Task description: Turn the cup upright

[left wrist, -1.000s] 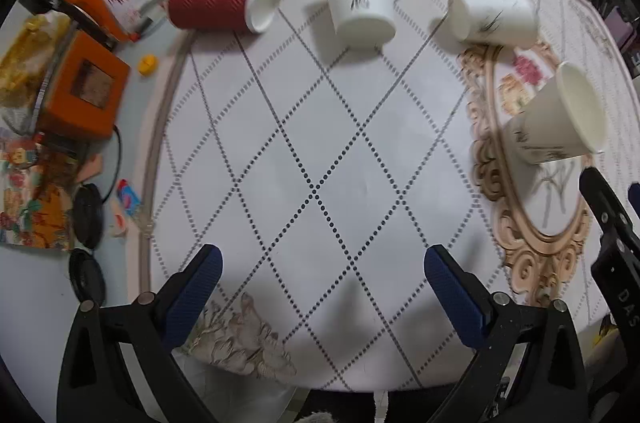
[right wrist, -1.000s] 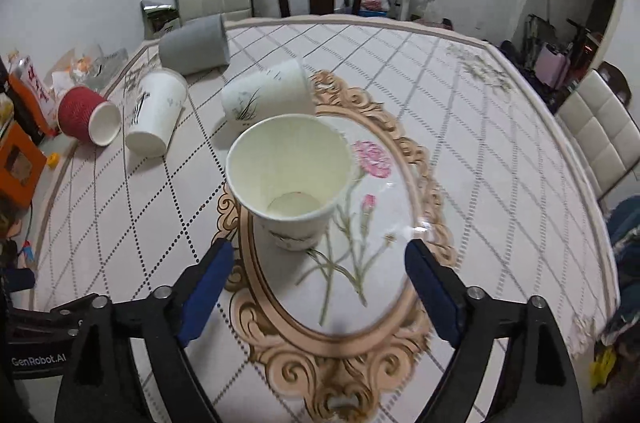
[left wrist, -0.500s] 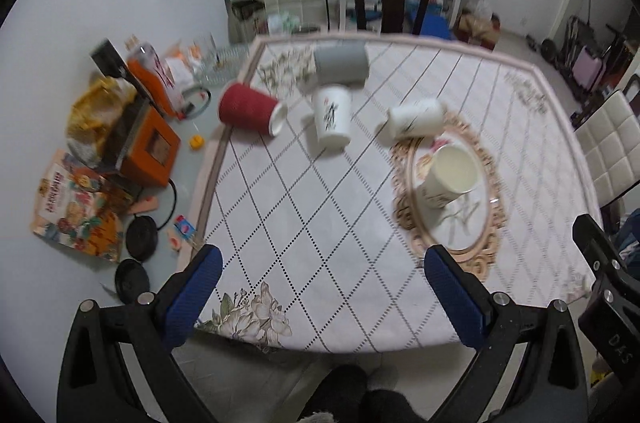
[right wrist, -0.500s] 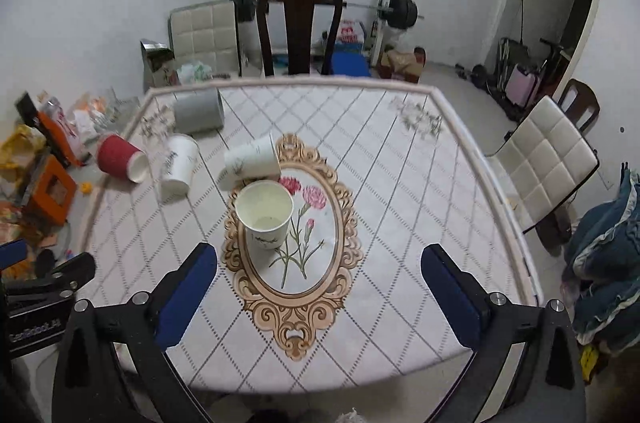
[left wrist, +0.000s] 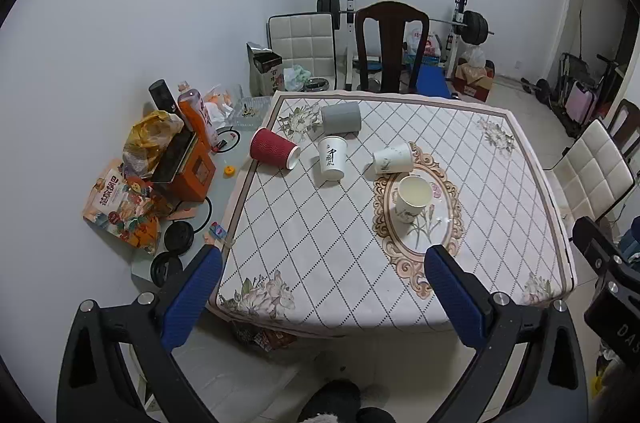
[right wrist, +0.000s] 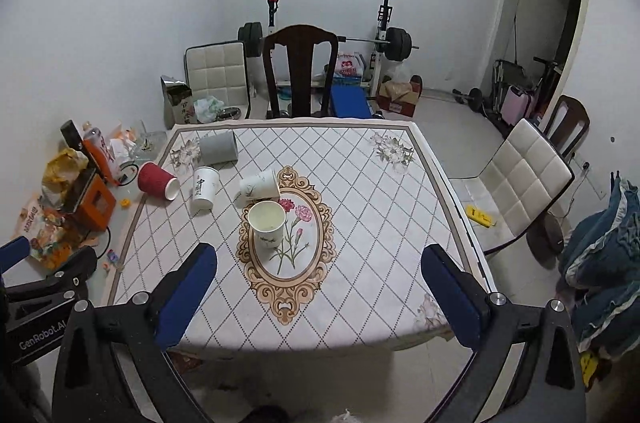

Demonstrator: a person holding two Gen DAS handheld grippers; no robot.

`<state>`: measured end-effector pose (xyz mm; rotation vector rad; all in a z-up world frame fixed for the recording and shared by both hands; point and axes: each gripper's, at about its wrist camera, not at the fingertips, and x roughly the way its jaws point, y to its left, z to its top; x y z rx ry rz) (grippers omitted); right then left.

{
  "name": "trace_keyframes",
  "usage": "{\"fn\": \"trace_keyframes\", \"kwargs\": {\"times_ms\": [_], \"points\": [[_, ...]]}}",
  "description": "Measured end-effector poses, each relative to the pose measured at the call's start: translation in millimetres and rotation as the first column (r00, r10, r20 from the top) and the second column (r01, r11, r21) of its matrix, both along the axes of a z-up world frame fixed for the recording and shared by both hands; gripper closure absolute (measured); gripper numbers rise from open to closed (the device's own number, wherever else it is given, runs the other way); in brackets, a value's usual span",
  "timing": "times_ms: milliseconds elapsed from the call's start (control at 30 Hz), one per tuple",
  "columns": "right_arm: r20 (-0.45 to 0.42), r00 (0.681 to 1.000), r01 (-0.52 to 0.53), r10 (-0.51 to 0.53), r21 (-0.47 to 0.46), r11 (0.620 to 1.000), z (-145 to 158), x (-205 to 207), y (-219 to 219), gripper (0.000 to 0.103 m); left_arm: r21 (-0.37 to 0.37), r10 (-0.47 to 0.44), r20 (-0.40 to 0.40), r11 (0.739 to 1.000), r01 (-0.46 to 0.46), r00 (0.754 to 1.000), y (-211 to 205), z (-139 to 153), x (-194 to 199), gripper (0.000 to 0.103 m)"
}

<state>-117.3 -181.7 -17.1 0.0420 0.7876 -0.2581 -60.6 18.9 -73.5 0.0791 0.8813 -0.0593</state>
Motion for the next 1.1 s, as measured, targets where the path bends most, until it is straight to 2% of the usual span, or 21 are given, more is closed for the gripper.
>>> {"fn": "trace_keyframes", "kwargs": {"times_ms": [267, 467, 1100], "points": [[0.009, 1.000, -0.005, 0.005, -0.010, 1.000, 14, -20, 0, 0.000, -0.024, 0.006, 0.003, 1.000, -0.006, 1.000, -1, 4, -15, 0.000], [0.004, 1.000, 0.008, -0.008, -0.028, 1.000, 16, -15, 9, 0.000, 0.011, -0.012, 0.020, 1.000, 0.012, 1.000, -1, 5, -12, 0.000], [-0.032, 0.999, 0.012, -0.013, -0.015, 1.000, 6, -2, 16, 0.000, 0.006, -0.016, 0.020, 1.000, 0.016, 1.000, 12, 8, -3, 0.000]]}}
